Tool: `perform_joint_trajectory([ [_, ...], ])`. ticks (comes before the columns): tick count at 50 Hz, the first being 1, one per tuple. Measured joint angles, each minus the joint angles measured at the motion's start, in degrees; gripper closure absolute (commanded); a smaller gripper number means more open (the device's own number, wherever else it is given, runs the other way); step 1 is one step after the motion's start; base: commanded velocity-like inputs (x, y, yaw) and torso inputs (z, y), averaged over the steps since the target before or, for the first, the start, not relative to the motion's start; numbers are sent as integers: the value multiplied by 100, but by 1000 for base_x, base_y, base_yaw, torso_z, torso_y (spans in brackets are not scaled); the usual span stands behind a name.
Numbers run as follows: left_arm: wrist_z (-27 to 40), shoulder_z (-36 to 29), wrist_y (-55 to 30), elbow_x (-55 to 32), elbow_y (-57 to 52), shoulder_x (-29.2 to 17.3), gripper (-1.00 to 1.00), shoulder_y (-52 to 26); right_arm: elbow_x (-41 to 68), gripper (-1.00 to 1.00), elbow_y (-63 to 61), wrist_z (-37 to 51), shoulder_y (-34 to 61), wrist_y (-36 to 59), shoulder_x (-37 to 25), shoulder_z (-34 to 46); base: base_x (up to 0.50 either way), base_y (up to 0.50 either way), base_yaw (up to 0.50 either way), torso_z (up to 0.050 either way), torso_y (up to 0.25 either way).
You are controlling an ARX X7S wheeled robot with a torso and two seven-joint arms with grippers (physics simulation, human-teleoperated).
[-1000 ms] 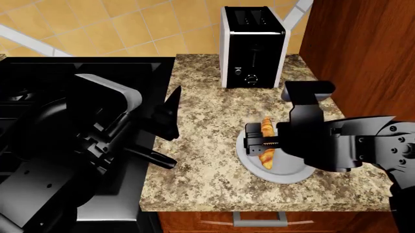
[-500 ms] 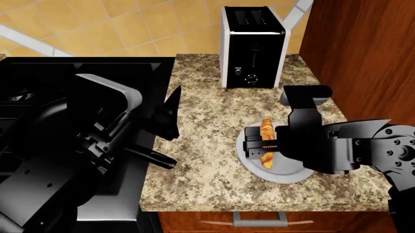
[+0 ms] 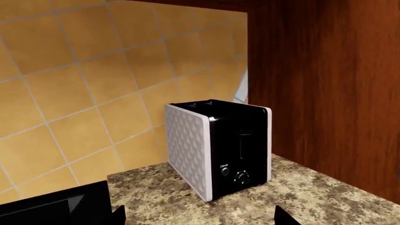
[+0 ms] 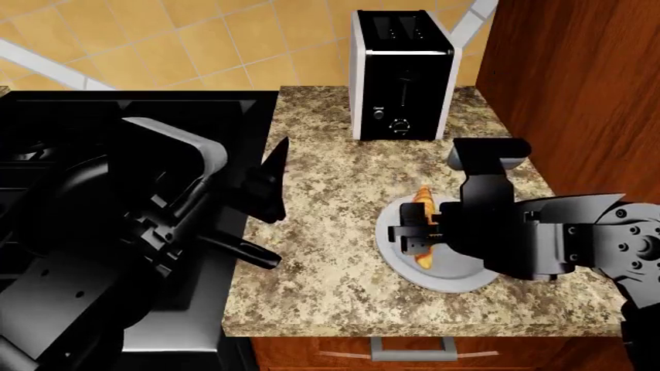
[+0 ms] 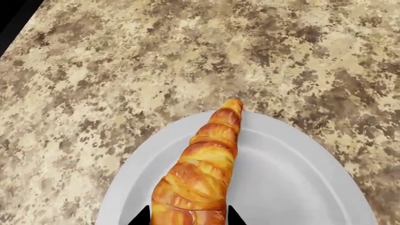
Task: Pick the croissant and place it on the pan. Then turn on the stove to warm the croissant.
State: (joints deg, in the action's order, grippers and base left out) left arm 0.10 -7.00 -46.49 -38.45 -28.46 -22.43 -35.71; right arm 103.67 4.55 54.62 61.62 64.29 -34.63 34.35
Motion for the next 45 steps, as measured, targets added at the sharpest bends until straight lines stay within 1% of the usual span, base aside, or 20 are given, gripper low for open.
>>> perform_joint_trajectory([
  [22, 10, -32, 52, -19, 12, -42, -100, 11, 10, 100, -320, 138, 116, -104, -98, -70, 0, 0, 0, 0, 0],
  [45, 150, 86, -10, -190, -212, -95, -100, 54, 141, 100, -1156, 232, 69, -310, -269, -315, 0, 0, 0, 0, 0],
])
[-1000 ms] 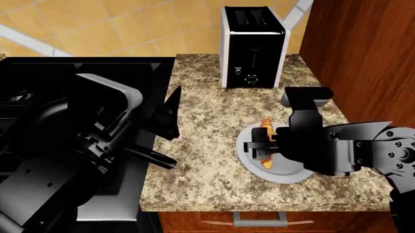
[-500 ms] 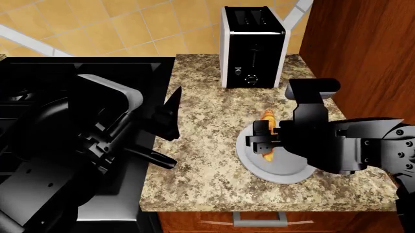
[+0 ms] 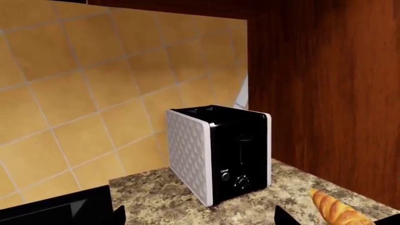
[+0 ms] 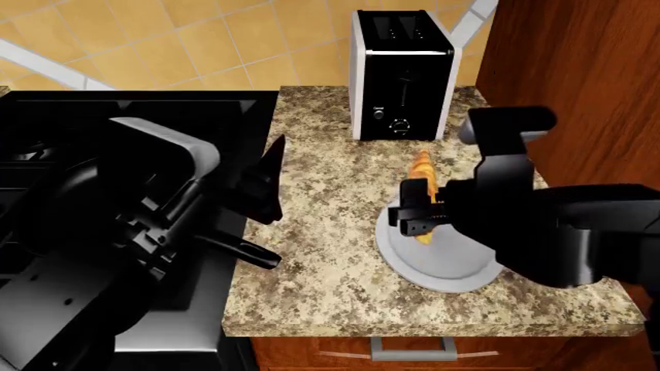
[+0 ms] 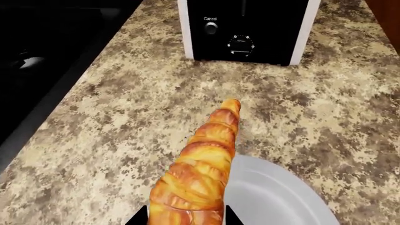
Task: Pick the croissant and place it on the pan. Then turn on the stove to warm the croissant.
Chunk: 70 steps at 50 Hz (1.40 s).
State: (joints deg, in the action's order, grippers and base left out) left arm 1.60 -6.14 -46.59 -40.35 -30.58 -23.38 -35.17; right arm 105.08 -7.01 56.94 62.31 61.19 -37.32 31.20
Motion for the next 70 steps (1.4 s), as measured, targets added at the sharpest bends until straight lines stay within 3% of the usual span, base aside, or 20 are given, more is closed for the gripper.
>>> perform_joint_trajectory([
  [42, 226, 150, -10, -226, -290, -63, -100, 103, -572, 100, -1883, -492, -405, -553, -361, -663, 0, 0, 0, 0, 0],
  [70, 246, 85, 110, -178, -130, -64, -100, 112, -1387, 100, -2378, -1201, -555, -848, -471, -890, 0, 0, 0, 0, 0],
])
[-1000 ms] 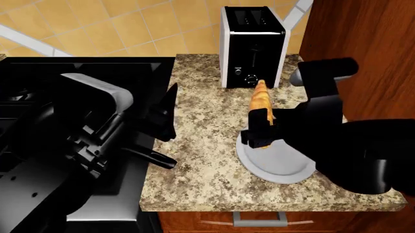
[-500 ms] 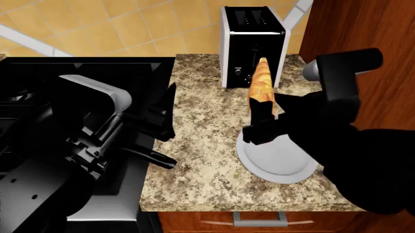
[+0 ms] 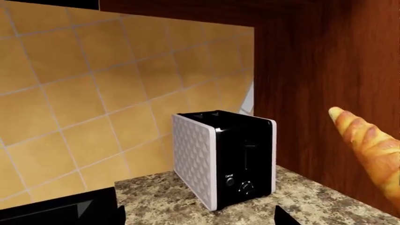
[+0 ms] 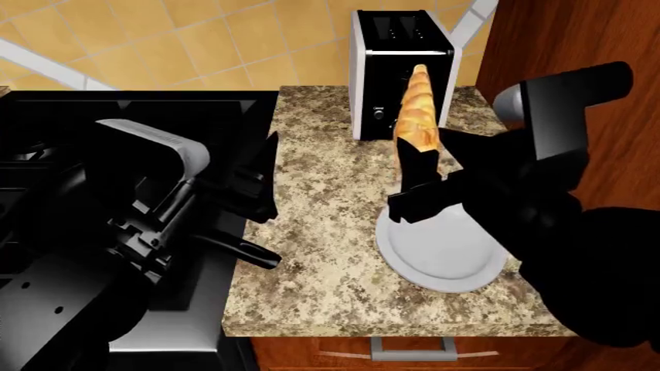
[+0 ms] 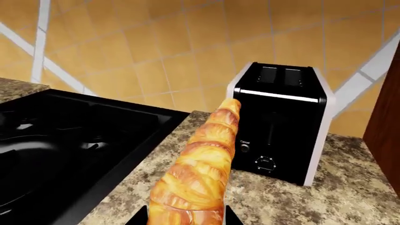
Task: Pick the croissant and place it on the pan. Then turn on the stove to warm the croissant.
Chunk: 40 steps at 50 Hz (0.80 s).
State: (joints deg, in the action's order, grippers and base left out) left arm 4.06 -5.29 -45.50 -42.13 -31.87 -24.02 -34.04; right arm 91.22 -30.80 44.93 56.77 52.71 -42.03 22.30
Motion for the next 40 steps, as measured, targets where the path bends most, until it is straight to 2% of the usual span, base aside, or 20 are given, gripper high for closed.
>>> perform_joint_trajectory([
  [40, -25, -124, 155, 42, 118, -32, -100, -24, -184, 100, 132, -192, 76, -31, 53, 115, 0, 484, 0, 0, 0],
])
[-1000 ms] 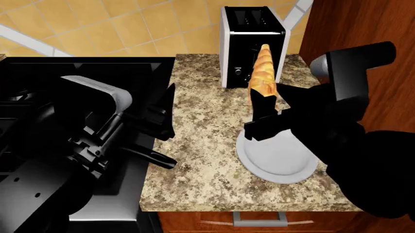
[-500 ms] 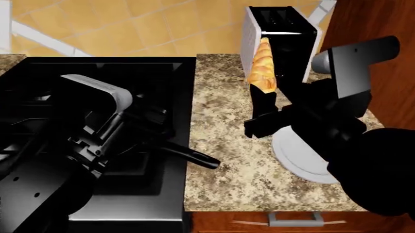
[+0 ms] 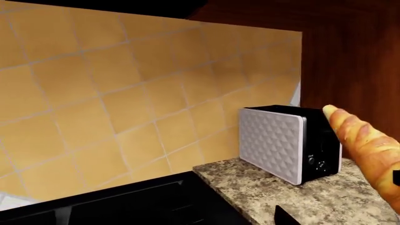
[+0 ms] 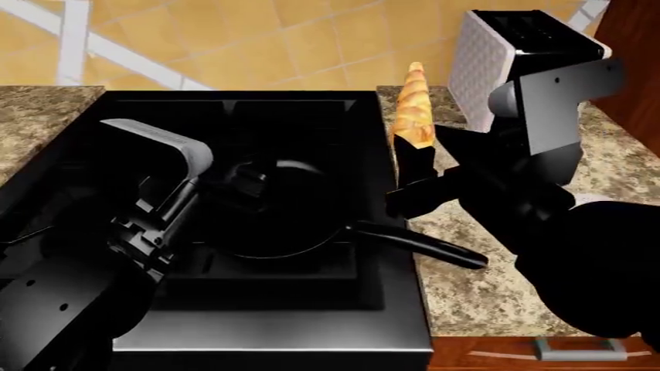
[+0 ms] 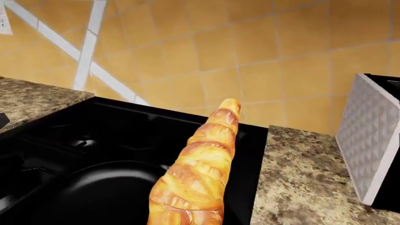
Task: Pick the croissant and place it on the pan. Then turn on the stove to warm the croissant.
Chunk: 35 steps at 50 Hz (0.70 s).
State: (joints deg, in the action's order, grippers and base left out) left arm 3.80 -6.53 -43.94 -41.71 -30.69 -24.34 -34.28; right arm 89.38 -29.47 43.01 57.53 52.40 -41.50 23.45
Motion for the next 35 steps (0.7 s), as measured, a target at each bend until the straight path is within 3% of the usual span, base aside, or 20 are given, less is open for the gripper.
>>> perform_joint_trajectory([
  [25, 37, -91, 31, 7, -11, -16, -100, -25, -50, 100, -1, -101, -124, -106, -55, -11, 0, 500, 0, 0, 0],
  [35, 57, -119, 24, -4, -18, -24, -100, -36, -37, 100, 18, -117, -162, -167, -78, -41, 0, 29, 0, 0, 0],
])
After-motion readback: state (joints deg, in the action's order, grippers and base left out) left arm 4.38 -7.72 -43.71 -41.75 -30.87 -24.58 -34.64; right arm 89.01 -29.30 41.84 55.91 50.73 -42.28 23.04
